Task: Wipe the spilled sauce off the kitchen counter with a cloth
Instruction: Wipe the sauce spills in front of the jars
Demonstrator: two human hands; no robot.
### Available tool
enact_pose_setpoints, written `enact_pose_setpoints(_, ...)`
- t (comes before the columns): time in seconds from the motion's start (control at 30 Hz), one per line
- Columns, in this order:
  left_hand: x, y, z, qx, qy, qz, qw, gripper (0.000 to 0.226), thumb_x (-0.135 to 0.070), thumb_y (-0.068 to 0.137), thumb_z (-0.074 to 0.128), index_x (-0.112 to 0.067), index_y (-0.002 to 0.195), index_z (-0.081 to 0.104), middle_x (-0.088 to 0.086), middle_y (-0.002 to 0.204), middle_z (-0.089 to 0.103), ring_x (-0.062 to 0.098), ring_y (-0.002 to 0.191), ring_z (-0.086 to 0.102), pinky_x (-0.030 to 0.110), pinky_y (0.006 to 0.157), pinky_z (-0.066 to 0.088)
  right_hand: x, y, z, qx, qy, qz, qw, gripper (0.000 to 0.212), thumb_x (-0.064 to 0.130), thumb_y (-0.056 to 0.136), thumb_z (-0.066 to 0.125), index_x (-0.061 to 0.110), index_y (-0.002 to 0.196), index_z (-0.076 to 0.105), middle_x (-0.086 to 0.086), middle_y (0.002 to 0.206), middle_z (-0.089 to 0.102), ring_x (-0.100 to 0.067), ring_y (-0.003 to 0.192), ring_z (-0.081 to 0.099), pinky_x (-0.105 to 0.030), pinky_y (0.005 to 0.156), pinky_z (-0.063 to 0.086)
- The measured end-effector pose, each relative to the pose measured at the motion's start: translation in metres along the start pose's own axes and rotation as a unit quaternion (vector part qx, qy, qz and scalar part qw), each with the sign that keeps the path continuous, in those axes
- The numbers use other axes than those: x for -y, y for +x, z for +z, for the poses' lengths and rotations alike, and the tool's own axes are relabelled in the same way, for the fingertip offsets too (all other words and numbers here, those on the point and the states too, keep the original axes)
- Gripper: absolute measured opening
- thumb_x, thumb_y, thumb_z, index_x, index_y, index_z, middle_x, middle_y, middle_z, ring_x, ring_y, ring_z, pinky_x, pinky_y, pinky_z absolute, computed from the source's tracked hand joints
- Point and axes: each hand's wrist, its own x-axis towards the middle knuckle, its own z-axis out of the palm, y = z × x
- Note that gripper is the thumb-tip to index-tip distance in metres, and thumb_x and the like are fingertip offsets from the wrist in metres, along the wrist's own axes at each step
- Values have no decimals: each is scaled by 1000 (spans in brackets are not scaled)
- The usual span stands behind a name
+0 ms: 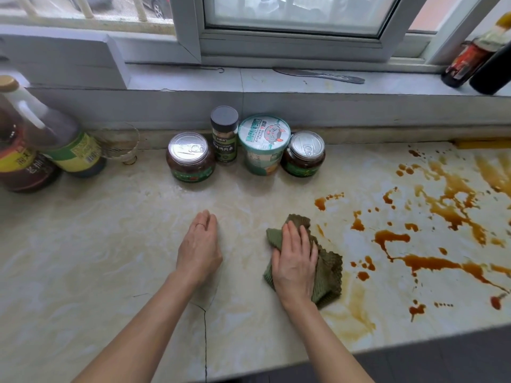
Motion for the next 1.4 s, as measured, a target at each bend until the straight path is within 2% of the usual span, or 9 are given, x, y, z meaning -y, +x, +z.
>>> enact_pose_setpoints(0.1, -2, -1, 1, 3, 4, -1, 1000, 64, -4, 86, 39, -4, 146, 17, 14, 156, 11, 26, 144, 9, 30, 115, 14, 14, -28, 2, 32, 5, -93, 995, 61, 35, 90, 39, 15, 147, 42, 0, 154, 38, -24, 144, 29, -48, 115, 21)
enact_pose_setpoints(0.23, -1, -1, -1, 1, 3, 1, 1000, 63, -4, 87, 40, -4, 146, 17, 13, 156, 10, 25, 144, 9, 31, 115, 14, -11, -26, -5, 49, 13, -203, 978, 60, 31, 86, 44, 18, 145, 46, 4, 151, 42, -20, 142, 34, -43, 113, 22)
enact_pose_setpoints(0.43, -1, -3, -2, 12, 1, 3, 1000, 67, -4, 87, 42, -5, 147, 13, 12, 157, 7, 24, 144, 6, 30, 115, 11, -27, -20, -9, -18, 72, -36, 997, 54, 12, 81, 53, 15, 135, 56, 1, 143, 52, -19, 136, 40, -51, 110, 34)
enact_pose_setpoints(0.5, 0, -4, -1, 9, 1, 2, 1000, 67, -4, 87, 41, -4, 147, 12, 13, 157, 6, 24, 144, 5, 29, 115, 10, -17, -32, -7, -13, 81, -52, 995, 56, 10, 81, 57, 14, 137, 55, -1, 144, 50, -19, 138, 37, -50, 113, 31)
enact_pose_setpoints(0.63, -2, -3, 1, 6, 3, 3, 1000, 66, -4, 88, 39, -3, 148, 10, 14, 156, 6, 26, 144, 5, 30, 116, 10, -16, -62, -14, 41, 68, -200, 977, 59, 23, 83, 50, 16, 142, 50, 3, 150, 44, -18, 141, 35, -41, 114, 25)
enact_pose_setpoints(0.7, -3, -3, 1, 6, 11, 6, 1000, 65, -4, 89, 38, -2, 148, 8, 15, 156, 5, 26, 145, 4, 30, 116, 8, -27, -58, -16, 49, 60, -231, 970, 60, 26, 83, 49, 18, 142, 50, 6, 150, 44, -16, 141, 36, -39, 113, 26)
enact_pose_setpoints(1.0, -1, -4, 5, -6, -2, 9, 1000, 66, 1, 85, 38, -2, 146, 13, 19, 156, 5, 29, 144, 6, 35, 118, 14, -24, -45, -13, 24, 42, -61, 997, 56, 30, 88, 40, 18, 143, 48, 3, 151, 43, -19, 143, 32, -49, 113, 30)
enact_pose_setpoints(1.23, -26, -24, 24, -29, -10, 68, 997, 66, 5, 83, 40, -5, 145, 19, 19, 155, 11, 30, 144, 10, 38, 117, 18, -41, -67, -22, 73, 26, -230, 970, 62, 34, 86, 52, 20, 146, 44, 7, 155, 37, -15, 146, 26, -40, 116, 21)
enact_pose_setpoints(1.4, -46, -43, 34, -32, -11, 75, 997, 64, 5, 84, 36, -6, 145, 20, 17, 155, 12, 30, 144, 12, 37, 116, 19, -74, -43, -33, 63, 23, -134, 989, 59, 37, 88, 48, 23, 146, 44, 7, 153, 39, -14, 144, 29, -44, 113, 28)
